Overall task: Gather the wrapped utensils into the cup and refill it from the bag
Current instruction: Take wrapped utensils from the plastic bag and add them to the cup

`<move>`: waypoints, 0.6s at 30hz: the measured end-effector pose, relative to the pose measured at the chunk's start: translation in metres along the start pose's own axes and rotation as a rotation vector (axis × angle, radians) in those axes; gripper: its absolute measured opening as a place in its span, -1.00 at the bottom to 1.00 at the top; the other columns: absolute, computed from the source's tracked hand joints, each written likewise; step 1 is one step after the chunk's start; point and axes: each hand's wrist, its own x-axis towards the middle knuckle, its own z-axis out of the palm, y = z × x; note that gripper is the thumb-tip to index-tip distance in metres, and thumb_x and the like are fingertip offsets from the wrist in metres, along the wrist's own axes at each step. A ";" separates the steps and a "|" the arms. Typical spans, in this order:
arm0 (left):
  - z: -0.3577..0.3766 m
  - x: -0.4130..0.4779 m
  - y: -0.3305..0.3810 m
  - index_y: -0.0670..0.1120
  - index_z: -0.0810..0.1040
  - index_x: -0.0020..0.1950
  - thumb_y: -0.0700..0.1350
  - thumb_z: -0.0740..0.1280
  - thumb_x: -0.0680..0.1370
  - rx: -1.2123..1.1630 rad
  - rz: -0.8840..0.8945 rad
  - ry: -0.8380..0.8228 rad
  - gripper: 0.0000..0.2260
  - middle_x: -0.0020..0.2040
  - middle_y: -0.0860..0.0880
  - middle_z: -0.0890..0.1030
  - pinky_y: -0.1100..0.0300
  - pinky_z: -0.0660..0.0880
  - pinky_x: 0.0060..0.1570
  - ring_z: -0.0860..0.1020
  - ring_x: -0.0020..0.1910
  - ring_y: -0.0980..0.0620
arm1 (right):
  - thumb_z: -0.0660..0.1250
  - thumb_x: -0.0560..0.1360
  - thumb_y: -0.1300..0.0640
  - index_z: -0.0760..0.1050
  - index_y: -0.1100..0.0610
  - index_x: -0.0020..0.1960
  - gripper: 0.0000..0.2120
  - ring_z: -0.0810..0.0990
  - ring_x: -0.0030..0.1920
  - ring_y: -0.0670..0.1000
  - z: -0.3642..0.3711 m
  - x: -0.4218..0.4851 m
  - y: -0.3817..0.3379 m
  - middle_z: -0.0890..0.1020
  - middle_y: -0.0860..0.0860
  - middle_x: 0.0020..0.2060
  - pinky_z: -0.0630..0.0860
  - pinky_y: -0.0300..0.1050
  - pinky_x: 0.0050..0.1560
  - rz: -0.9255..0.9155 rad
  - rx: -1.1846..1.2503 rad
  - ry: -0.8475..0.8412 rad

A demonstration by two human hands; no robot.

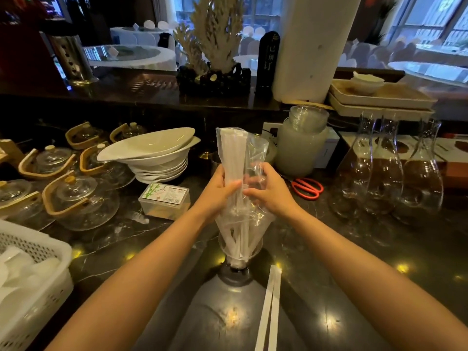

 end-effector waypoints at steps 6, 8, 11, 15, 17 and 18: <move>-0.008 -0.004 -0.001 0.16 0.19 0.27 -0.08 0.23 0.51 0.058 0.057 -0.055 -0.61 0.22 -0.03 0.43 0.01 0.46 0.15 0.47 0.19 0.00 | 0.37 0.41 0.26 0.30 0.02 0.13 -0.61 0.61 -0.16 -0.12 0.000 0.000 -0.003 0.56 -0.13 -0.13 0.58 -0.32 -0.31 -0.048 0.002 -0.020; -0.010 -0.005 -0.001 0.15 0.23 0.27 -0.08 0.21 0.52 0.059 0.056 -0.065 -0.64 0.23 -0.06 0.44 0.04 0.49 0.10 0.49 0.16 0.00 | 0.38 0.40 0.24 0.32 0.00 0.09 -0.63 0.62 -0.14 -0.09 -0.002 -0.002 -0.004 0.58 -0.10 -0.13 0.61 -0.24 -0.26 -0.065 0.027 -0.027; -0.013 -0.005 0.000 0.16 0.31 0.18 -0.12 0.18 0.54 0.039 0.049 -0.085 -0.73 0.16 -0.04 0.53 0.07 0.51 0.05 0.53 0.12 -0.01 | 0.41 0.37 0.24 0.32 -0.05 0.02 -0.63 0.63 -0.16 -0.01 -0.005 -0.002 -0.005 0.59 -0.04 -0.16 0.58 -0.18 -0.24 -0.074 0.057 -0.013; -0.015 -0.004 0.003 0.10 0.37 0.14 -0.16 0.15 0.56 0.010 0.055 -0.088 -0.78 0.04 0.06 0.59 0.28 0.56 -0.07 0.60 0.00 0.19 | 0.45 0.34 0.25 0.31 0.00 0.02 -0.60 0.61 -0.14 -0.03 -0.008 -0.001 -0.006 0.58 -0.05 -0.18 0.56 -0.22 -0.19 -0.082 0.060 0.018; -0.015 -0.003 0.007 0.12 0.40 0.09 -0.15 0.13 0.57 0.020 0.056 -0.084 -0.80 0.05 0.05 0.60 0.23 0.54 0.01 0.59 0.04 0.16 | 0.45 0.33 0.26 0.31 -0.07 -0.06 -0.60 0.61 -0.13 -0.05 -0.009 -0.001 -0.008 0.58 -0.03 -0.16 0.56 -0.27 -0.20 -0.094 0.064 0.027; -0.014 -0.002 0.010 0.12 0.41 0.08 -0.15 0.12 0.57 0.018 0.061 -0.084 -0.80 0.06 0.03 0.60 0.20 0.52 0.05 0.58 0.07 0.13 | 0.45 0.33 0.27 0.31 -0.09 -0.09 -0.60 0.61 -0.12 -0.05 -0.010 0.000 -0.010 0.57 -0.01 -0.15 0.57 -0.29 -0.22 -0.104 0.064 0.038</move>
